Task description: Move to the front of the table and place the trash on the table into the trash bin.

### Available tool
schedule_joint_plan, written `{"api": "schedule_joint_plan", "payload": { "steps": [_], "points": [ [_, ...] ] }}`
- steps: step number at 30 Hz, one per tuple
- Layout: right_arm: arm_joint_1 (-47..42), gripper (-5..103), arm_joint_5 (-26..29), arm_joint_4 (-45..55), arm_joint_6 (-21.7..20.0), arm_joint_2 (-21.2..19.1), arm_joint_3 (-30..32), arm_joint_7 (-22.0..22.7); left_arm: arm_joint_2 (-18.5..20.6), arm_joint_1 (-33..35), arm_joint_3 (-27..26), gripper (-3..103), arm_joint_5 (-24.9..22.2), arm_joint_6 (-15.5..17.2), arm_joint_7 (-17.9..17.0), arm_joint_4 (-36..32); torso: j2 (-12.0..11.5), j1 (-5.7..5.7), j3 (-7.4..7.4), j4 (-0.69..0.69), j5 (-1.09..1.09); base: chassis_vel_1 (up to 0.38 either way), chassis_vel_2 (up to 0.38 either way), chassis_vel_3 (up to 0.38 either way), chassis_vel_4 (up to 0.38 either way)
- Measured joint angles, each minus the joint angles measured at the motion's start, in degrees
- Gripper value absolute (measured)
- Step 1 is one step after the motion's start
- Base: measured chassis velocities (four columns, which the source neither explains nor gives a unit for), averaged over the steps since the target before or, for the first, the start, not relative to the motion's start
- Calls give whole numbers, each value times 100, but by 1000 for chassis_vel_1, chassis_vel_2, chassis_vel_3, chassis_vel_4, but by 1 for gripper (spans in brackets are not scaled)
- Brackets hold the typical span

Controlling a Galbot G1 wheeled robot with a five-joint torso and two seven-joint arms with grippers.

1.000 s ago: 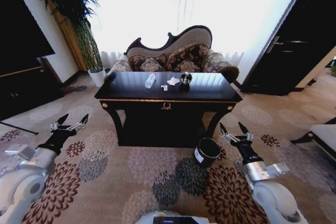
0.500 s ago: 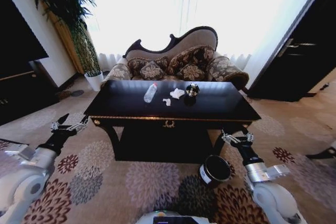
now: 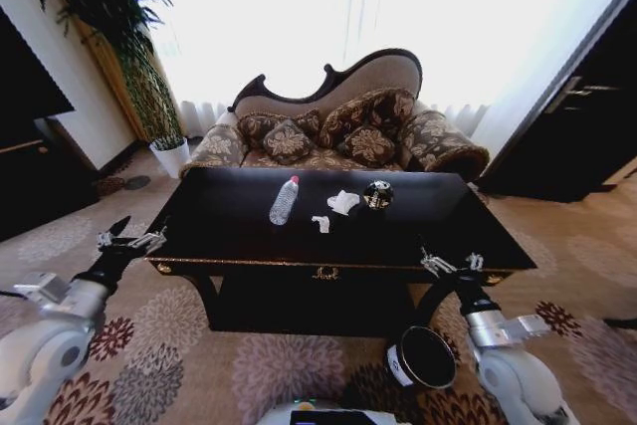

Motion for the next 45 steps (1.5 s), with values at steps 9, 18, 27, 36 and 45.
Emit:
{"api": "schedule_joint_plan", "payload": {
  "steps": [9,18,27,36,45],
  "points": [
    [207,100,2,-139,14,-161,-303,-96,441,-632,911,100,112,213,-45,-79,5,-8,-3,2,2,23,-20,-14,16],
    [141,100,52,-190,83,-92,-185,-152,924,-1991,2567,100,-107,413,-334,430,1,-1,0,-1,2,0,0,0,0],
    [153,100,268,-111,14,-116,-82,-165,933,-3010,3827,100,-16,404,-348,655,2,-2,-1,-1,2,0,0,0,0],
    [35,100,345,-96,16,-112,84,-184,843,-3573,4484,99,116,347,-276,1095,2,-3,-1,0,1,0,0,0,0],
    [42,100,375,-22,-34,-73,135,-192,650,-4125,5164,98,136,278,-263,1395,2,-3,-1,0,1,0,0,0,0]
  ]
}}
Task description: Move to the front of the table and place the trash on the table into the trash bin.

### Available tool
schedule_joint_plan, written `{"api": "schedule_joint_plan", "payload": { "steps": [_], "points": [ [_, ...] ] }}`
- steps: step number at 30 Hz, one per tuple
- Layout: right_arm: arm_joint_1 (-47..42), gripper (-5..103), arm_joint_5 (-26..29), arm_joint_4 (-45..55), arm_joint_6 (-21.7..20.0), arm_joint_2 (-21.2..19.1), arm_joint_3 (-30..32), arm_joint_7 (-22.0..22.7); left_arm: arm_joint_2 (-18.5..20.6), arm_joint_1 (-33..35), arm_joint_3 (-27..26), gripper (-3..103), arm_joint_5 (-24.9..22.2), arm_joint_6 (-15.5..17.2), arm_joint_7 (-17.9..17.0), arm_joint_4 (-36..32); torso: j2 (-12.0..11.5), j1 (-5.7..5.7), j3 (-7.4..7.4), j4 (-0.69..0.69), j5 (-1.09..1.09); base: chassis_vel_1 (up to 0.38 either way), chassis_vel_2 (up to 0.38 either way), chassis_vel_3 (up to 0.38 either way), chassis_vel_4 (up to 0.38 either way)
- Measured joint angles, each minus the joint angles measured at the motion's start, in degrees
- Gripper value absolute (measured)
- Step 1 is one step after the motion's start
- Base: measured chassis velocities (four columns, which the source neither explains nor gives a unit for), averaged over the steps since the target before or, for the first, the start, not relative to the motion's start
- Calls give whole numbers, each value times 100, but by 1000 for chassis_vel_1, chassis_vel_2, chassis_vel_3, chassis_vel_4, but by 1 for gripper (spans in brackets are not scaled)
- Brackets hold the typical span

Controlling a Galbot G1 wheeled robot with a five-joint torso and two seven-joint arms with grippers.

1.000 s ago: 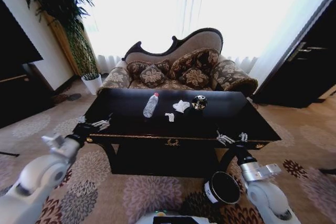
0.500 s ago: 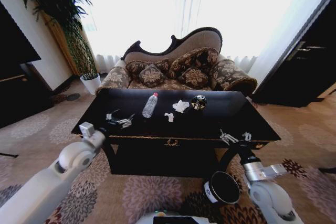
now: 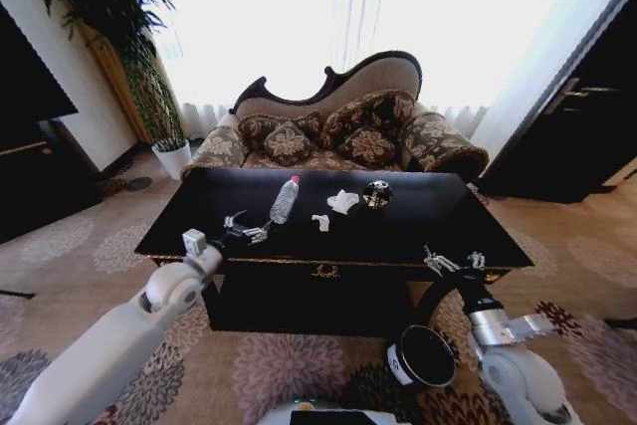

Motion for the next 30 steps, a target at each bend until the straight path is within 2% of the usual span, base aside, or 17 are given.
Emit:
{"api": "schedule_joint_plan", "payload": {
  "steps": [14,30],
  "points": [
    [-95,100,6,74,-12,133,91,-18,-249,-848,648,98,17,-32,34,484,0,0,0,-1,0,0,0,0,0],
    [-112,100,71,114,-22,129,129,-26,-529,-1416,1070,97,28,-64,16,1150,0,0,0,0,0,0,0,0,0]
  ]
}}
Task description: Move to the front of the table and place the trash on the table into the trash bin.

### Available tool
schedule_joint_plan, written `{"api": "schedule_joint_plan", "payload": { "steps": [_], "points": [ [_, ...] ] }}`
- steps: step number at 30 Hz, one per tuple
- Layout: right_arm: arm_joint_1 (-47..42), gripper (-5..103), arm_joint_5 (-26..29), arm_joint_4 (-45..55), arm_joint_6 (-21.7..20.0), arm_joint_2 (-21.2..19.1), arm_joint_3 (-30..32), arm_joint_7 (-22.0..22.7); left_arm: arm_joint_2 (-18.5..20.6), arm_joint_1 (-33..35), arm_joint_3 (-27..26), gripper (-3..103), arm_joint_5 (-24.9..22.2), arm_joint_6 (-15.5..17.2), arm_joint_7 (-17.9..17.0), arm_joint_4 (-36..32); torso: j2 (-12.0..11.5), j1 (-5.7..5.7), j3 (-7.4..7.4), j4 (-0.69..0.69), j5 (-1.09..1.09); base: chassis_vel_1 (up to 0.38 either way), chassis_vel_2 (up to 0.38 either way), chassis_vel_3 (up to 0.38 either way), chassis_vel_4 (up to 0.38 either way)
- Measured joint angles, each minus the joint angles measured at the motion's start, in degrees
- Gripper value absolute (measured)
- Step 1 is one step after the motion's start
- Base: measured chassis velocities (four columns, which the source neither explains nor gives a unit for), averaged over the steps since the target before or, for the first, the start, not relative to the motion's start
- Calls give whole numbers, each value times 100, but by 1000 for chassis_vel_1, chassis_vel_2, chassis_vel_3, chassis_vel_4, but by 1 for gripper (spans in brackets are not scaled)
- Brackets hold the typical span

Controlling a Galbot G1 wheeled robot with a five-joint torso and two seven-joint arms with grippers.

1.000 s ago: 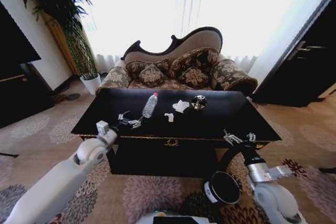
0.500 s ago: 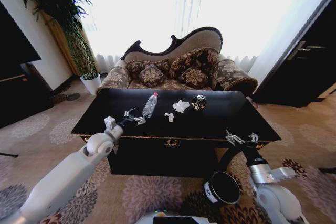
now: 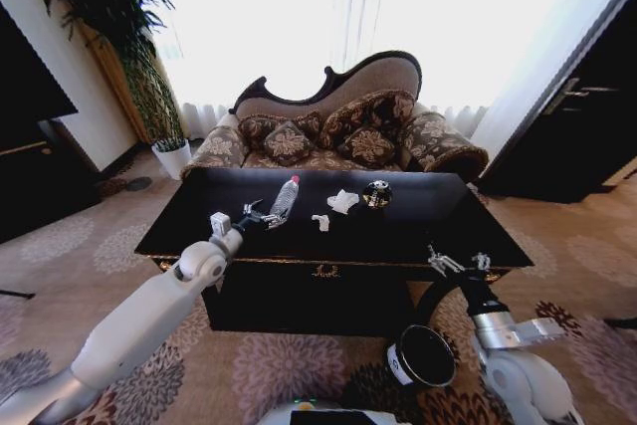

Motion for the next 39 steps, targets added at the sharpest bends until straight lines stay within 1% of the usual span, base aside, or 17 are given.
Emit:
{"api": "schedule_joint_plan", "payload": {
  "steps": [6,17,19,20,22,23,25,26,27,28,29,32,33,35,37,39],
  "points": [
    [-6,100,34,-16,1,-23,26,-6,-151,-117,115,97,-19,-1,0,165,0,0,0,0,0,0,0,0,0],
    [0,100,82,-14,1,-30,52,-9,-273,-219,221,97,51,-7,-2,322,0,0,0,0,0,0,0,0,0],
    [1,100,91,-12,1,-30,53,-9,-299,-219,231,90,106,-16,-2,356,0,0,0,0,0,0,0,0,0],
    [1,100,93,-8,1,-26,54,-9,-313,-219,233,90,137,-23,-2,372,0,0,0,0,0,0,0,0,0],
    [1,100,95,0,2,-11,54,-10,-329,-203,234,79,182,-51,-8,380,0,0,0,-1,0,0,0,0,0],
    [1,100,95,0,2,-11,54,-10,-329,-203,234,79,182,-51,-8,380,0,0,0,-1,0,0,0,0,0],
    [2,100,96,1,2,-1,50,-10,-314,-163,234,68,183,-74,-6,326,0,0,0,0,-1,0,0,0,0],
    [3,100,95,1,3,1,48,-10,-290,-142,232,68,182,-86,-2,280,0,0,0,0,0,0,0,0,0],
    [3,100,94,0,4,4,46,-11,-267,-121,225,63,182,-93,1,242,0,0,0,0,0,0,0,0,0],
    [3,100,94,0,4,4,46,-11,-267,-121,225,63,182,-93,1,242,0,0,0,0,0,0,0,0,0],
    [3,100,93,0,5,8,44,-11,-250,-97,209,57,183,-95,2,208,0,0,0,0,0,0,0,0,0],
    [2,100,79,-2,11,28,39,-11,-192,25,111,47,187,-99,-2,84,0,0,0,0,0,0,0,0,0],
    [2,100,79,-2,11,28,39,-11,-192,25,111,47,187,-99,-2,84,0,0,0,0,0,0,0,0,0],
    [2,100,46,-9,18,39,33,-9,-116,181,5,40,221,-99,-8,-82,0,0,0,0,0,0,0,0,0],
    [2,100,20,-12,19,41,29,-3,-81,261,-48,40,232,-99,-18,-171,0,0,0,0,0,0,0,0,0],
    [4,100,-72,-24,22,41,25,15,-4,457,-175,38,240,-98,-47,-379,0,0,0,0,-1,0,0,0,0]
  ]
}}
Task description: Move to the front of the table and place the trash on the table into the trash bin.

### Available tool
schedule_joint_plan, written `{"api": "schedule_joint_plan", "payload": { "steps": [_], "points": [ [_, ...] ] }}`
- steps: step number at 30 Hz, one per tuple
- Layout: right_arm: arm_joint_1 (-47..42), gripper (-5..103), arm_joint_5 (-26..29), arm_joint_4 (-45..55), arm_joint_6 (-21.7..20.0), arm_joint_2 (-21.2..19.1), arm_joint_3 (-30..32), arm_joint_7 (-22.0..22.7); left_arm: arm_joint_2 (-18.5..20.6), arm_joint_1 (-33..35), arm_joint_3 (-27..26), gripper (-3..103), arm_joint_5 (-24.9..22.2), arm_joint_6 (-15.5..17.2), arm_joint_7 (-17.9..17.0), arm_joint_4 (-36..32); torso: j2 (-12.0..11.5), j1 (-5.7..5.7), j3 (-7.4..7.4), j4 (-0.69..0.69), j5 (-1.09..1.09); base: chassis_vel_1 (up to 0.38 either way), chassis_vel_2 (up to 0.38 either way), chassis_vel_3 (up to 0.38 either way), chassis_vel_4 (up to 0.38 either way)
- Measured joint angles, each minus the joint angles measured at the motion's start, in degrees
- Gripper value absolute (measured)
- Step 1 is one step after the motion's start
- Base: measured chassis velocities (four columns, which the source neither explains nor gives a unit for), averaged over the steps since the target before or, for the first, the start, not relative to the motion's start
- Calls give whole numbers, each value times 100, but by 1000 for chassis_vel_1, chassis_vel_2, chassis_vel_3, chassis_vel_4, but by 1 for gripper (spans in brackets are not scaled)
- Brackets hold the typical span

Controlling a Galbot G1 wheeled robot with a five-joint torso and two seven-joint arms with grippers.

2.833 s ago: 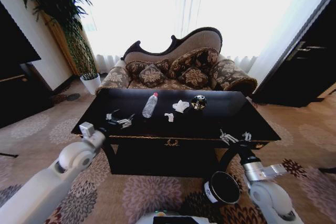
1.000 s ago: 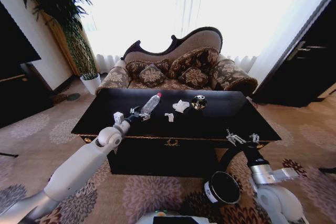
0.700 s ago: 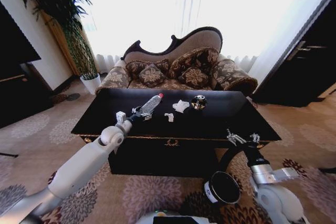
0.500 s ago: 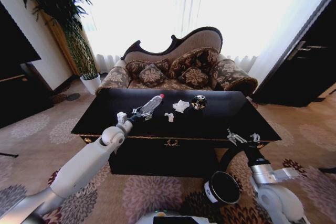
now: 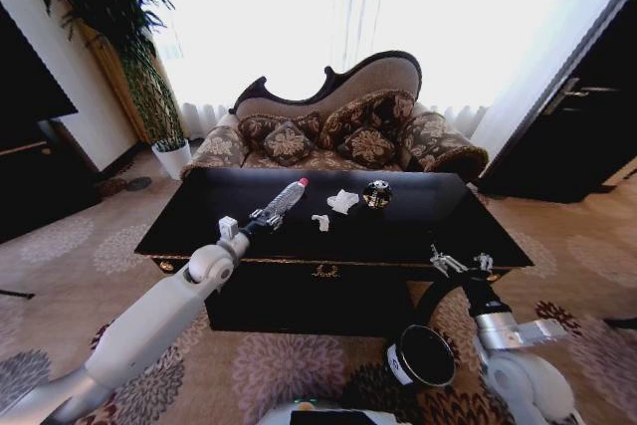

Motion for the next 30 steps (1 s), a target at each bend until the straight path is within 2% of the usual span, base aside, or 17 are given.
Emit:
{"api": "schedule_joint_plan", "payload": {
  "steps": [7,12,17,19,22,23,27,28,30],
  "points": [
    [-5,100,-208,45,-54,-19,2,202,249,697,-490,38,-359,140,-124,-864,0,0,0,0,0,0,0,0,0],
    [30,100,-840,-11,-35,-34,32,529,510,1331,-1022,38,-772,293,-242,-1741,0,0,0,0,0,0,0,0,0],
    [40,100,-1196,-16,15,15,24,899,606,1724,-1398,38,-1223,441,-323,-2319,0,0,0,0,1,0,0,0,0],
    [41,100,-1631,-32,176,45,23,1093,638,1904,-1544,38,-1358,484,-361,-2560,0,-1,0,0,1,0,0,0,0],
    [53,100,-2577,-132,590,68,29,1381,641,2045,-1600,38,-1553,544,-452,-2771,0,-1,-1,0,1,0,0,0,0],
    [53,100,-2577,-132,590,68,29,1381,641,2045,-1600,38,-1553,544,-452,-2771,0,-1,-1,0,1,0,0,0,0],
    [58,100,-3422,-237,1139,93,141,1572,556,2181,-1564,38,-1941,612,-664,-2953,0,0,0,0,1,0,0,0,0],
    [58,100,-3422,-237,1139,93,141,1572,556,2181,-1564,38,-1941,612,-664,-2953,0,0,0,0,1,0,0,0,0],
    [62,100,-4303,-312,1729,103,317,1714,503,2284,-1506,38,-2229,672,-817,-3132,0,0,0,-1,0,0,0,0,0]
  ]
}}
